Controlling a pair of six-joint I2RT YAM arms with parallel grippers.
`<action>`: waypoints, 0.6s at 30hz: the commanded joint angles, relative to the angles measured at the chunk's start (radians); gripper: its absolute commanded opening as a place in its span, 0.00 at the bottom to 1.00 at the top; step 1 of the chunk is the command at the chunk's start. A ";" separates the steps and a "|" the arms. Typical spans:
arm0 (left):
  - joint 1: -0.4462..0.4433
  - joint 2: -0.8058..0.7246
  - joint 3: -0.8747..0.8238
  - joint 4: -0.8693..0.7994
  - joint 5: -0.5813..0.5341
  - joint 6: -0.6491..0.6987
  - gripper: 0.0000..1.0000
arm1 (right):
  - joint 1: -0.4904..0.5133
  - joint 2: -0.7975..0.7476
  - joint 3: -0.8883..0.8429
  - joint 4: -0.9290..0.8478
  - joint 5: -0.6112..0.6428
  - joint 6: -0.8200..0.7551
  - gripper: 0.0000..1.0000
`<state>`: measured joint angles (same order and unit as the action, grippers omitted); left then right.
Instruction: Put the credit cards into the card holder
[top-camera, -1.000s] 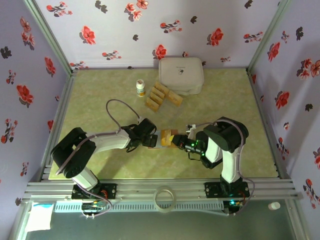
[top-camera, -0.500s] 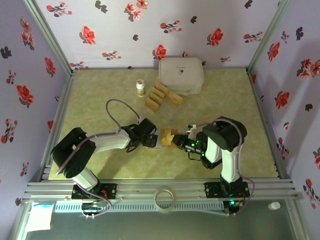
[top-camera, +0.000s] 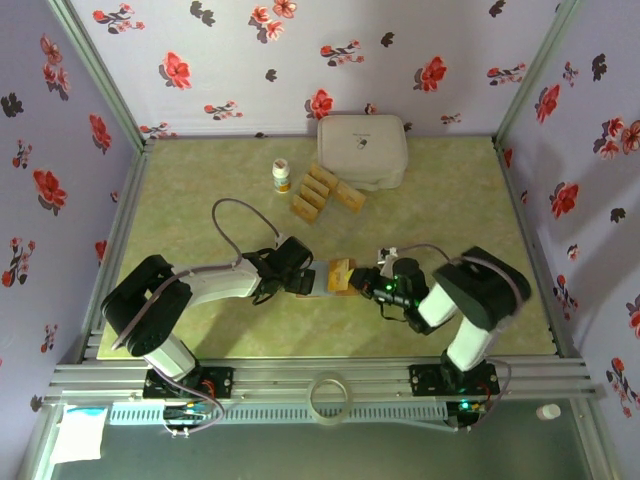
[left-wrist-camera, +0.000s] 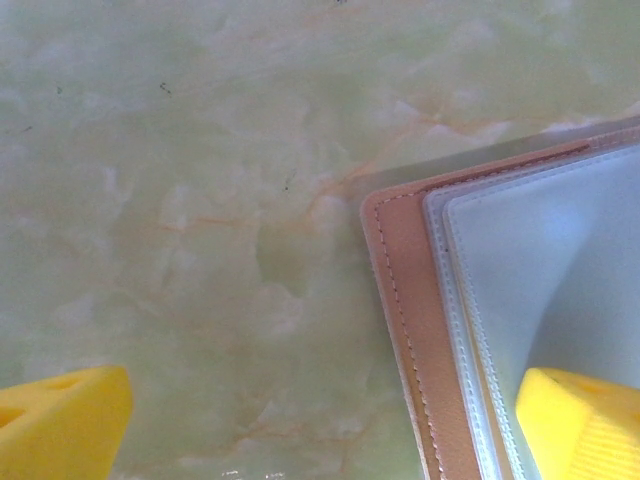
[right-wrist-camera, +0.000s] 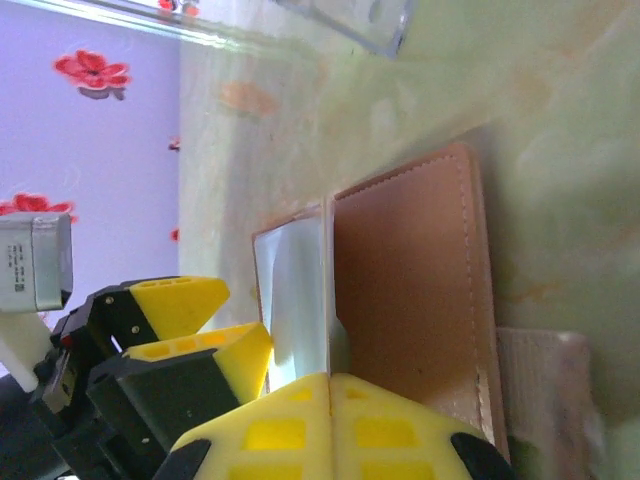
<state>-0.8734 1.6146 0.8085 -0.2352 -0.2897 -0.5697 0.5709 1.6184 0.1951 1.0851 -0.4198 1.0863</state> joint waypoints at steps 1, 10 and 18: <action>-0.005 0.017 -0.028 -0.066 -0.042 0.015 1.00 | -0.006 -0.297 0.070 -0.527 0.095 -0.162 0.00; -0.004 0.037 -0.016 -0.064 -0.042 0.019 1.00 | 0.011 -0.749 0.349 -1.184 0.258 -0.691 0.00; -0.004 0.038 -0.010 -0.074 -0.048 0.006 1.00 | 0.063 -0.788 0.156 -0.958 0.291 -0.717 0.00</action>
<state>-0.8734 1.6157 0.8085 -0.2317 -0.2966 -0.5697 0.6235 0.8558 0.4244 0.0547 -0.1474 0.3775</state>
